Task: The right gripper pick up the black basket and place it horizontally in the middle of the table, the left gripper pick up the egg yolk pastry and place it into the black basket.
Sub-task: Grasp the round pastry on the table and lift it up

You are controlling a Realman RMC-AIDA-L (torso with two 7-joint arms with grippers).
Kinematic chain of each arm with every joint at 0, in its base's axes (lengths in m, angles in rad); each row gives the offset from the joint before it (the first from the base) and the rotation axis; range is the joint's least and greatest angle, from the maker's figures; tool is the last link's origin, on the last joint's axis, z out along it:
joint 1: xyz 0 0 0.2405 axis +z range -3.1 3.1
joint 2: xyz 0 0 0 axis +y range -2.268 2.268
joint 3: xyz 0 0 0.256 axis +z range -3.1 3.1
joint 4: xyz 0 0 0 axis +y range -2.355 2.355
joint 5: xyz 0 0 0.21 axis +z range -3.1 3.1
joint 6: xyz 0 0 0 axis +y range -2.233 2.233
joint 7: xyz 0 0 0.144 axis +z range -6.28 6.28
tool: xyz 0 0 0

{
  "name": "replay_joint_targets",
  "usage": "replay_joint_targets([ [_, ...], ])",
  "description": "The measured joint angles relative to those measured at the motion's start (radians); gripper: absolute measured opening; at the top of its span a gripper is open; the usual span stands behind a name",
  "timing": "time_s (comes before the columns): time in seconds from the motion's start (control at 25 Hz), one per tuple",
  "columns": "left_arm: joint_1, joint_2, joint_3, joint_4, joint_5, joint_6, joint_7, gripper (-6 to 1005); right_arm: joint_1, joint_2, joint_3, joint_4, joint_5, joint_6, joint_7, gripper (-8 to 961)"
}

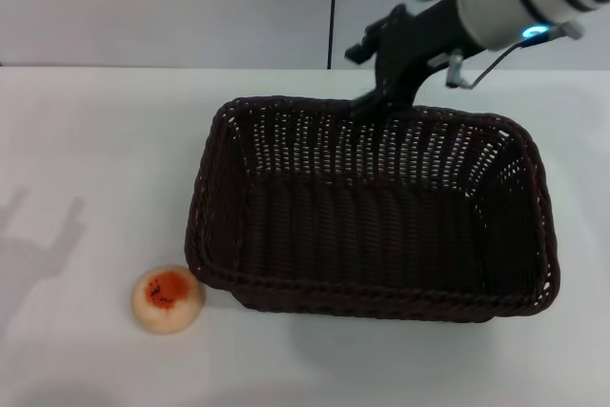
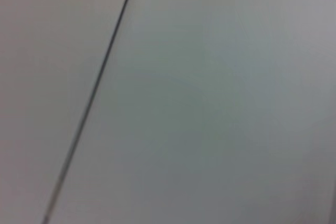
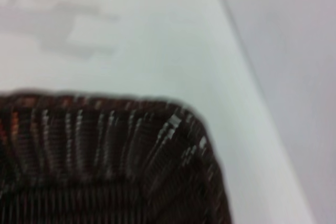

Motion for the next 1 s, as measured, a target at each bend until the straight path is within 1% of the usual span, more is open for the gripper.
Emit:
replay_joint_targets([
  [0.04, -0.012, 0.001, 0.067, 0.051, 0.0, 0.001, -0.038, 767, -0.058, -0.003, 0.009, -0.087, 0.059, -0.003, 0.012, 723],
  [0.08, -0.012, 0.001, 0.067, 0.051, 0.0, 0.001, -0.038, 766, -0.058, -0.003, 0.009, -0.087, 0.059, -0.003, 0.012, 723],
  [0.2, -0.036, 0.002, 0.185, 0.139, 0.001, -0.005, -0.111, 766, -0.175, -0.004, 0.03, -0.219, 0.208, 0.012, 0.016, 723],
  [0.24, -0.048, 0.002, 0.27, 0.194, 0.0, -0.011, -0.138, 765, -0.264, -0.004, 0.046, -0.286, 0.326, 0.034, 0.014, 723],
  [0.28, -0.048, 0.002, 0.27, 0.194, 0.0, -0.011, -0.138, 765, -0.264, -0.004, 0.046, -0.286, 0.326, 0.034, 0.014, 723],
  [0.36, -0.051, 0.001, 0.322, 0.219, 0.001, -0.013, -0.141, 765, -0.36, -0.004, 0.053, -0.324, 0.478, 0.085, -0.018, 723],
  [0.4, -0.051, 0.001, 0.353, 0.231, 0.001, -0.015, -0.143, 764, -0.398, -0.004, 0.053, -0.326, 0.544, 0.101, -0.04, 723],
  [0.44, -0.049, 0.001, 0.404, 0.252, 0.001, -0.029, -0.145, 764, -0.475, -0.003, 0.055, -0.311, 0.704, 0.124, -0.12, 723],
  [0.48, -0.049, 0.001, 0.404, 0.252, 0.001, -0.029, -0.145, 764, -0.475, -0.003, 0.055, -0.311, 0.704, 0.124, -0.12, 723],
  [0.52, -0.046, 0.001, 0.424, 0.259, 0.001, -0.035, -0.145, 764, -0.508, -0.003, 0.057, -0.296, 0.776, 0.124, -0.165, 723],
  [0.6, -0.039, 0.001, 0.469, 0.275, 0.001, -0.062, -0.146, 763, -0.572, -0.002, 0.058, -0.254, 0.932, 0.12, -0.264, 723],
  [0.64, -0.032, 0.001, 0.508, 0.279, 0.002, -0.096, -0.147, 763, -0.63, -0.003, 0.059, -0.198, 1.09, 0.101, -0.373, 722],
  [0.68, -0.032, 0.001, 0.508, 0.279, 0.002, -0.096, -0.147, 763, -0.63, -0.003, 0.059, -0.198, 1.09, 0.101, -0.373, 722],
  [0.76, -0.029, -0.001, 0.532, 0.278, 0.002, -0.118, -0.144, 762, -0.663, -0.003, 0.059, -0.129, 1.217, 0.058, -0.47, 722],
  [0.8, -0.028, -0.002, 0.545, 0.277, 0.002, -0.128, -0.142, 762, -0.682, -0.003, 0.061, -0.065, 1.307, 0.017, -0.529, 722],
  [0.84, -0.027, -0.002, 0.559, 0.277, 0.002, -0.136, -0.141, 762, -0.688, -0.003, 0.064, -0.035, 1.341, 0.001, -0.546, 722],
  [0.88, -0.027, -0.002, 0.573, 0.277, 0.002, -0.141, -0.141, 761, -0.688, -0.003, 0.064, -0.035, 1.341, 0.001, -0.546, 722],
  [1.0, -0.027, -0.001, 0.613, 0.277, 0.002, -0.144, -0.149, 760, -0.697, -0.003, 0.085, 0.018, 1.374, -0.029, -0.558, 722],
])
